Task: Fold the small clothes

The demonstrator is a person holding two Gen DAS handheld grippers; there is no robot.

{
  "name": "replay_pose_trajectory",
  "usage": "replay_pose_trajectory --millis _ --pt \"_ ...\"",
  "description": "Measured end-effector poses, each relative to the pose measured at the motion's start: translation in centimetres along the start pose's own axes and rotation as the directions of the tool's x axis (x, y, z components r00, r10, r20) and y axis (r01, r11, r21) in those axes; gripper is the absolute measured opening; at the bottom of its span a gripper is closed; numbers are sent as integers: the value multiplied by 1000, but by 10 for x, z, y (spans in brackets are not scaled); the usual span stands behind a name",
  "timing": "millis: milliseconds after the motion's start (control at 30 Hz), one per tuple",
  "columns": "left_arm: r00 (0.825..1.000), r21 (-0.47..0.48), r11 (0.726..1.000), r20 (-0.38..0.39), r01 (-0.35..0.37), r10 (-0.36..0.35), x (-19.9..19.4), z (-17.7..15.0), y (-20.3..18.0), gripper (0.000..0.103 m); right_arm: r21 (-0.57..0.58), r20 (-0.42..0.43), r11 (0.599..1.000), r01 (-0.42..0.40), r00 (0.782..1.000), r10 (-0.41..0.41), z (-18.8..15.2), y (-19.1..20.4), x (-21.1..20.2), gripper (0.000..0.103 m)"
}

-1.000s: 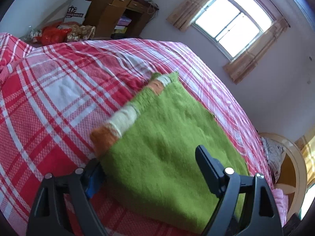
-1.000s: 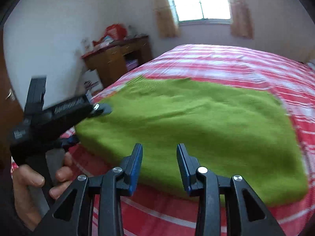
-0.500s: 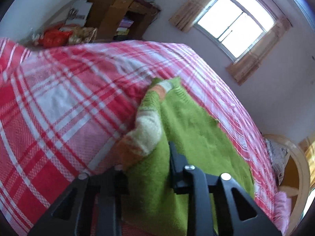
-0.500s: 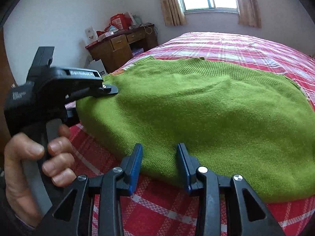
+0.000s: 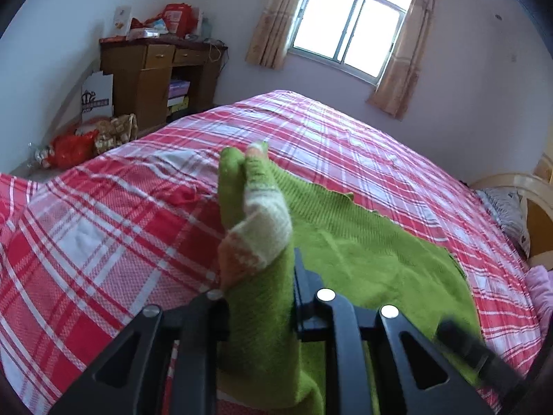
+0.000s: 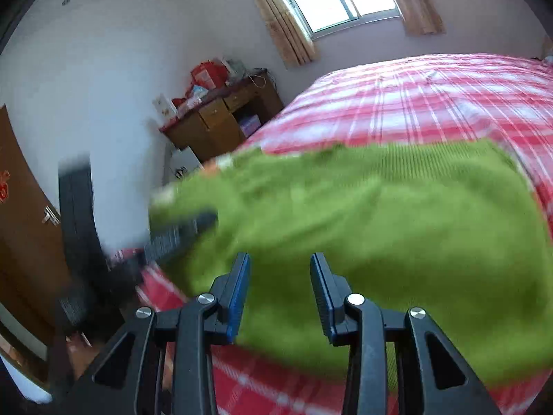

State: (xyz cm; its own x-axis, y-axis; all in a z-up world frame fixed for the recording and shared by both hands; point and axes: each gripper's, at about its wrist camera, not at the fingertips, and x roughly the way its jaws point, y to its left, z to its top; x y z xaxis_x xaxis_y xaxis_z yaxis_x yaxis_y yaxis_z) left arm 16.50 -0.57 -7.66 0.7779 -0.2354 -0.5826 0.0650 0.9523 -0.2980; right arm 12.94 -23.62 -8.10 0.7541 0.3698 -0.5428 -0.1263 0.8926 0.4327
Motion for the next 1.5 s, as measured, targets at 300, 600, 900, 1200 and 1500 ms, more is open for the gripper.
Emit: replay_pose_trajectory --millis 300,600,900,1200,1500 --pt "999 66 998 35 3 -6 -2 -9 -15 20 5 -217 980 -200 956 196 88 23 88 68" --pt "998 162 987 51 22 -31 -8 -27 -34 20 -243 -485 949 -201 872 60 94 81 187 68" --pt "999 165 986 36 31 -37 -8 -26 -37 20 -339 -372 939 -63 925 -72 85 66 182 16" --pt "1000 254 967 -3 25 -25 -11 -26 -65 20 -251 -329 967 -52 944 -35 96 25 150 14" --pt "998 343 939 -61 23 -2 -6 -36 -98 19 -61 -300 997 -54 953 34 91 -35 124 14"
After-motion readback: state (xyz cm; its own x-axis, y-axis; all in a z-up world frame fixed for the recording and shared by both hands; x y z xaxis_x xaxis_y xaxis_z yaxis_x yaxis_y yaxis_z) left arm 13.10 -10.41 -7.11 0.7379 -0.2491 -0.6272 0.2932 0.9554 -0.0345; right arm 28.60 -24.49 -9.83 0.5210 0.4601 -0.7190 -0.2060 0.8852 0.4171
